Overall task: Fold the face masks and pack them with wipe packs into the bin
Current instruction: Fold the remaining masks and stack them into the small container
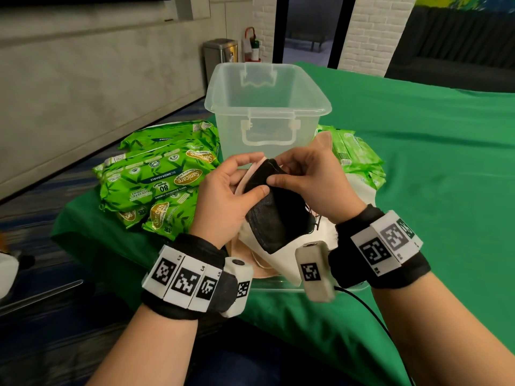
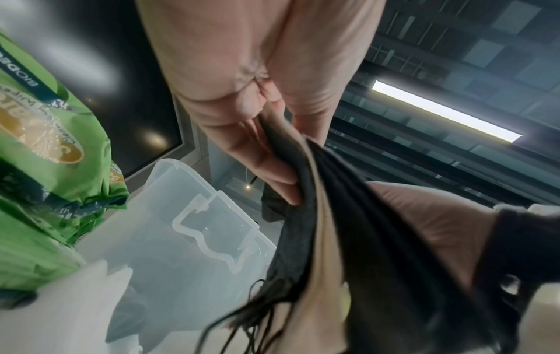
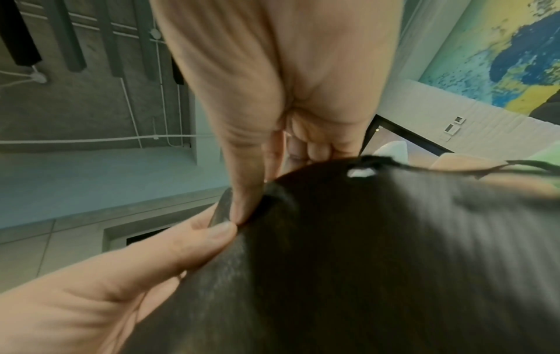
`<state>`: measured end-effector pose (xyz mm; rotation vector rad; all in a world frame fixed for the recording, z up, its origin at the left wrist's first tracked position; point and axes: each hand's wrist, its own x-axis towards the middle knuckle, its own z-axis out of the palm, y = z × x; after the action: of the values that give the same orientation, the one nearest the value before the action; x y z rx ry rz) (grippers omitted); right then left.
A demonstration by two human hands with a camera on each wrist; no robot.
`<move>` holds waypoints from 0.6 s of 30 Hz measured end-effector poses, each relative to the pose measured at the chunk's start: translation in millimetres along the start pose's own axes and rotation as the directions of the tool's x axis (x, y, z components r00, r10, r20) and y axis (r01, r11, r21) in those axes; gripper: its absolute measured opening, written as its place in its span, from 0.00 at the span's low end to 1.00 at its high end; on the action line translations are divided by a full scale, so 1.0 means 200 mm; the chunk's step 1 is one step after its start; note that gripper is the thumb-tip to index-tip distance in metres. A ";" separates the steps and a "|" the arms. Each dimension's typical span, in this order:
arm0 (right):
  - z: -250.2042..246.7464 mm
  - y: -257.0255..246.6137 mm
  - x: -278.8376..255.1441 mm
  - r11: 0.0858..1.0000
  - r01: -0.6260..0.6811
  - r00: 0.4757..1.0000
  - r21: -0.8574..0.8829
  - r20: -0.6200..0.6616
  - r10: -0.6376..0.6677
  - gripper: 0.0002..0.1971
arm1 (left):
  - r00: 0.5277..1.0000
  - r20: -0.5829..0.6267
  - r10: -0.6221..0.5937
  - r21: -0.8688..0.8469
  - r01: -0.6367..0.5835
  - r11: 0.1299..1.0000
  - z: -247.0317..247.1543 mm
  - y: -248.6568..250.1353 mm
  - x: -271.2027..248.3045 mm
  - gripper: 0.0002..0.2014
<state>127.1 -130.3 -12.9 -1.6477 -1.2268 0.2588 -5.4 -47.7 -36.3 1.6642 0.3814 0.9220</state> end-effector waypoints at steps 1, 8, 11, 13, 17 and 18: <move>0.00 0.01 0.00 1.000 -0.010 1.000 -0.003 0.009 0.010 0.12 | 1.000 0.004 -0.002 0.006 0.002 1.000 0.00 0.00 0.00 0.25; 0.00 0.01 -0.03 0.988 0.111 0.988 -0.105 -0.094 -0.121 0.12 | 1.000 0.027 0.007 0.016 -0.008 1.000 -0.01 0.00 -0.01 0.24; -0.01 0.01 -0.05 0.985 0.169 0.981 -0.031 -0.094 -0.171 0.08 | 1.000 0.029 0.000 0.026 -0.001 1.000 0.00 0.00 0.00 0.15; -0.01 0.01 -0.06 0.985 0.171 0.981 0.015 -0.096 -0.168 0.08 | 1.000 0.011 -0.019 0.014 0.019 1.000 0.00 -0.01 0.00 0.11; -0.02 0.02 -0.05 0.943 0.064 0.988 0.325 -0.157 -0.013 0.12 | 0.996 -0.068 -0.058 -0.056 0.054 0.997 0.00 -0.01 0.00 0.10; -0.02 0.03 -0.05 0.909 0.040 0.984 0.415 -0.174 0.037 0.12 | 0.995 -0.077 -0.065 -0.076 0.060 0.995 0.00 0.00 0.00 0.10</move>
<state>128.3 -141.0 -19.2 -1.2674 -0.9575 0.3396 -5.8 -47.8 -36.9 1.5436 0.4454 0.9463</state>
